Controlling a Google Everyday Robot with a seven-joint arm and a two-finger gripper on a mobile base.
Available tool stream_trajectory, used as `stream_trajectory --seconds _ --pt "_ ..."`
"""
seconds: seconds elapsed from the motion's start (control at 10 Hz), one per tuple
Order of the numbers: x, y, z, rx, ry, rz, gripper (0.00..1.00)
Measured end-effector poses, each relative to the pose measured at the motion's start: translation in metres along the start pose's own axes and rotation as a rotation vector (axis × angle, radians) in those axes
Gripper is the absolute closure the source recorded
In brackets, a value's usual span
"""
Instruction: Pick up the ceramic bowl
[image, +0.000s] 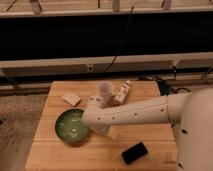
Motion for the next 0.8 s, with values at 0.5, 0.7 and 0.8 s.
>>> stream_trajectory --seconds 0.5,0.7,0.8 --pt "0.006 -0.023 -0.029 0.02 -0.009 -0.03 0.2" --pt "0.0 -0.036 -0.033 0.034 -0.027 -0.052 0.2" --pt "-0.003 -0.041 -0.03 0.044 -0.054 -0.064 0.2"
